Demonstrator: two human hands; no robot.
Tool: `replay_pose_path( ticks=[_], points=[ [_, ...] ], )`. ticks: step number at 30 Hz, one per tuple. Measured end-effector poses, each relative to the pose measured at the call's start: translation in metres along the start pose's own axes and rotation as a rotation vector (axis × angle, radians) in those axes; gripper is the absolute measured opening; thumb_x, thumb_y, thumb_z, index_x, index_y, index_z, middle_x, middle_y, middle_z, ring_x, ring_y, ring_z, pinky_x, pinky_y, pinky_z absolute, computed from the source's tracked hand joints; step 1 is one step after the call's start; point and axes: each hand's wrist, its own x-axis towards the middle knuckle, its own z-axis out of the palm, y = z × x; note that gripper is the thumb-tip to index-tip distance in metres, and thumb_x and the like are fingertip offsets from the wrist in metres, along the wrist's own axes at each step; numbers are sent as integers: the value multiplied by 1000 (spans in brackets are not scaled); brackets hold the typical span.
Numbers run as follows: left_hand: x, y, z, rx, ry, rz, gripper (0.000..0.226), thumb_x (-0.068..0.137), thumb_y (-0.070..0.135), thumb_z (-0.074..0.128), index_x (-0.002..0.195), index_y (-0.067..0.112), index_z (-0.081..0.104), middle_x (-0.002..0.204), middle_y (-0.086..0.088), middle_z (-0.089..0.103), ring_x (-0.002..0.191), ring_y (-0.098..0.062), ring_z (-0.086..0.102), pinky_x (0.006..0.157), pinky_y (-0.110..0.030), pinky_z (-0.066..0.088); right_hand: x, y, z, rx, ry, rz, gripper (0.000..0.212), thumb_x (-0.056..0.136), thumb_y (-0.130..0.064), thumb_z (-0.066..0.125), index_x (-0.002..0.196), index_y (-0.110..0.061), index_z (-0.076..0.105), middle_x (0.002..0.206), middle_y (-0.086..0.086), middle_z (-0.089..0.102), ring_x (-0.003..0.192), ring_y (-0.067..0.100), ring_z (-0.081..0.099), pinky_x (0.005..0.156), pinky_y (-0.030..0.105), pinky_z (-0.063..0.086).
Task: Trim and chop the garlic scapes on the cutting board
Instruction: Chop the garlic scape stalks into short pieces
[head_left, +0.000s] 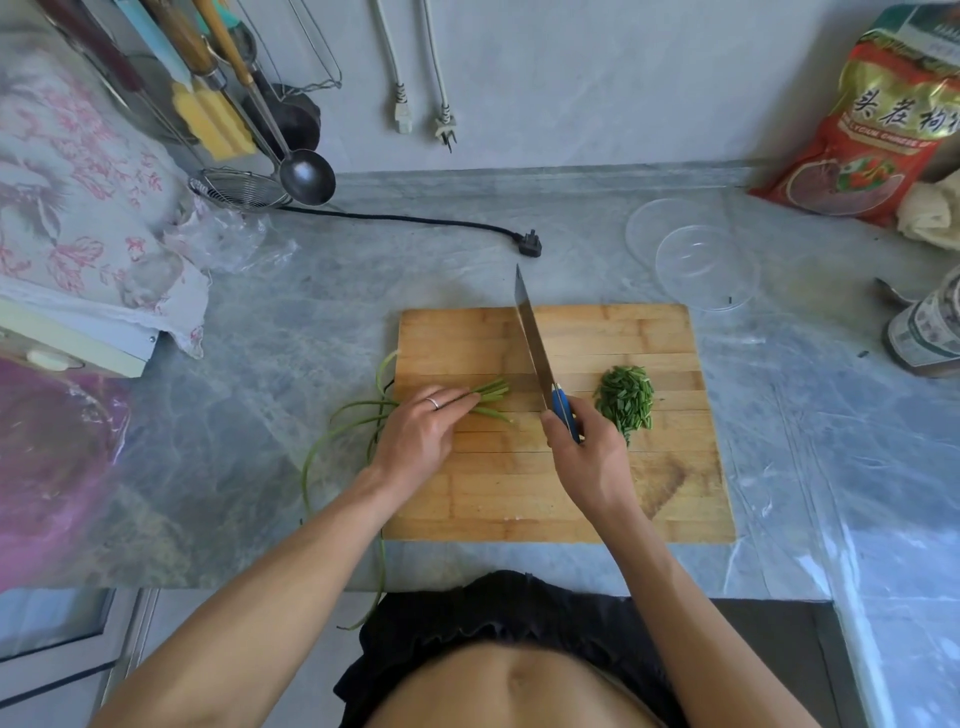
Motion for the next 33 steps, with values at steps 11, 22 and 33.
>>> replay_pose_path(
  ticks=[11, 22, 33],
  points=[
    [-5, 8, 13, 121, 51, -11, 24, 92, 12, 65, 114, 3, 71, 115, -9, 68, 95, -28, 59, 78, -42, 53, -18, 1, -5, -77, 1, -38, 14, 95, -22, 56, 82, -17, 54, 58, -1, 43, 51, 10, 37, 48, 19, 31],
    [6, 11, 12, -92, 95, -203, 19, 82, 13, 79, 102, 12, 78, 96, 0, 72, 86, -23, 63, 73, -34, 54, -39, -2, 5, -55, -33, 30, 16, 96, -24, 51, 82, -16, 52, 60, 9, 46, 49, 11, 34, 48, 23, 31],
    [18, -26, 0, -198, -30, -56, 15, 80, 5, 77, 94, 10, 77, 99, 1, 75, 91, -20, 67, 76, -36, 55, -52, -21, 36, -14, -30, 95, 8, 95, -29, 53, 93, -23, 59, 68, 12, 56, 58, 24, 48, 53, 37, 42]
  ],
)
